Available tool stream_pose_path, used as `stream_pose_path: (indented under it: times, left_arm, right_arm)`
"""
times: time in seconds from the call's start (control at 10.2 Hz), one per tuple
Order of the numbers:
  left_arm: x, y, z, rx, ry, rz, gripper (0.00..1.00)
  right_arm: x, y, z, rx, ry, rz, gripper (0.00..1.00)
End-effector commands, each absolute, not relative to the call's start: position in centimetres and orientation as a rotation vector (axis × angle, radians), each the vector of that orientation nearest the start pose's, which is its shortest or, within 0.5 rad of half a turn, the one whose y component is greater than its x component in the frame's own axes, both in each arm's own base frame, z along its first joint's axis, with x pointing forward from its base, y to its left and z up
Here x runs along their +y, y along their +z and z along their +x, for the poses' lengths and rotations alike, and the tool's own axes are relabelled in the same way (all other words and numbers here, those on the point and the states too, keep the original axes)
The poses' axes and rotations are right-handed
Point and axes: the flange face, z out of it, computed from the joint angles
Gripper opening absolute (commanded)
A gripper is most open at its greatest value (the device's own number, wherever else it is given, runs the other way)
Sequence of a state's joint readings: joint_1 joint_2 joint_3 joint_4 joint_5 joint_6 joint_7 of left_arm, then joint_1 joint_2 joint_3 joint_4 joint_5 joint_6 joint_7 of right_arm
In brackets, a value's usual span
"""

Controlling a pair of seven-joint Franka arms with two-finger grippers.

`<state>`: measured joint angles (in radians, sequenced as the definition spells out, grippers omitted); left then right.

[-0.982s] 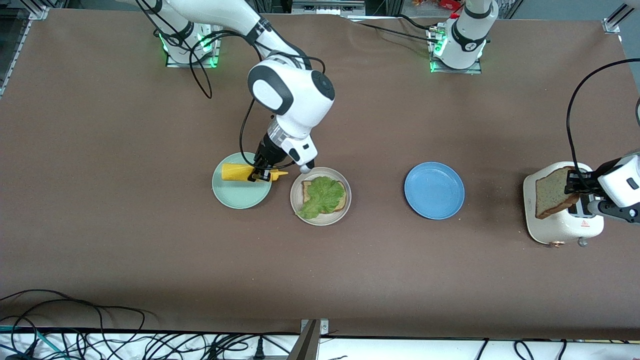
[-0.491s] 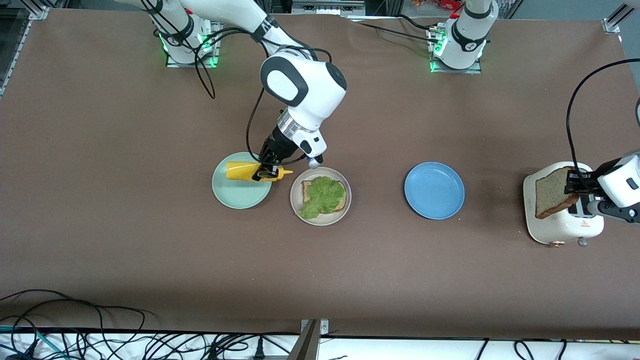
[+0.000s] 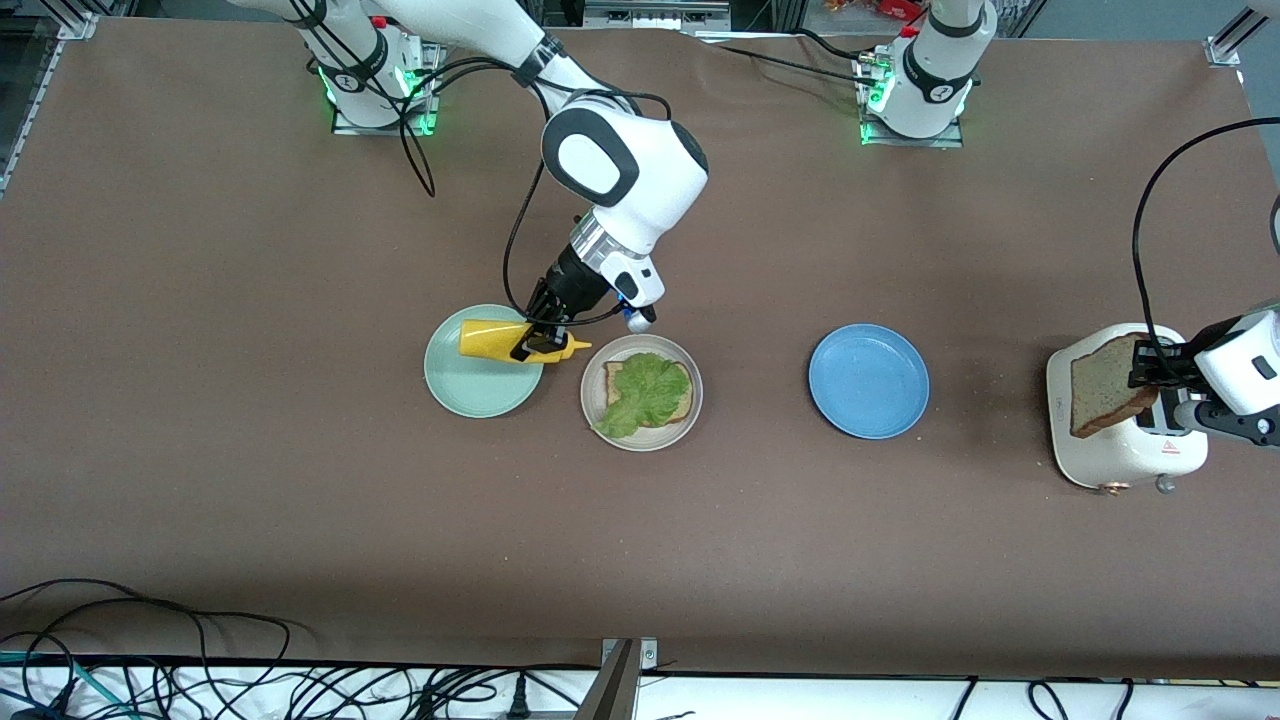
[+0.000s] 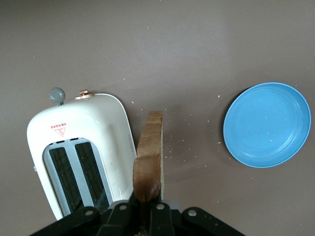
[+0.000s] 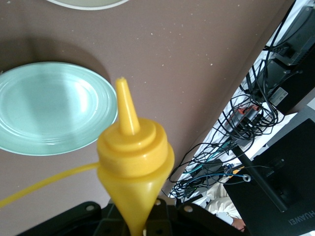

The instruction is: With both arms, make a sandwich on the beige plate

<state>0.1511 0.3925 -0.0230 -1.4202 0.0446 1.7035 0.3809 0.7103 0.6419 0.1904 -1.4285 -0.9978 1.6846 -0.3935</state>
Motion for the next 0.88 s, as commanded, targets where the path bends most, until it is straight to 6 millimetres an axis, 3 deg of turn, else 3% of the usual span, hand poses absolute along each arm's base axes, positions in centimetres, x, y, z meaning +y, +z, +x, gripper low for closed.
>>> stream_pose_path:
  times: [0.0,0.2,0.39,0.79]
  left_arm:
    - [9.0,46.7,65.9,0.414,0.183,-3.127,0.0]
    - [8.7,46.7,65.9,0.405,0.167,-3.172,0.0]
    - [8.6,46.6,65.8,0.412,0.183,-3.176,0.0]
    - [7.4,46.5,65.9,0.441,0.188,-3.179,0.0]
  right_arm:
    - [47.6,34.1,51.7,1.571,-0.147,1.577,0.0]
    - [46.4,35.9,52.0,1.56,-0.163,1.671,0.0]
    - [42.2,38.8,55.1,1.511,-0.182,1.881,0.0]
    - [30.3,45.7,61.3,1.366,-0.117,2.379,0.0]
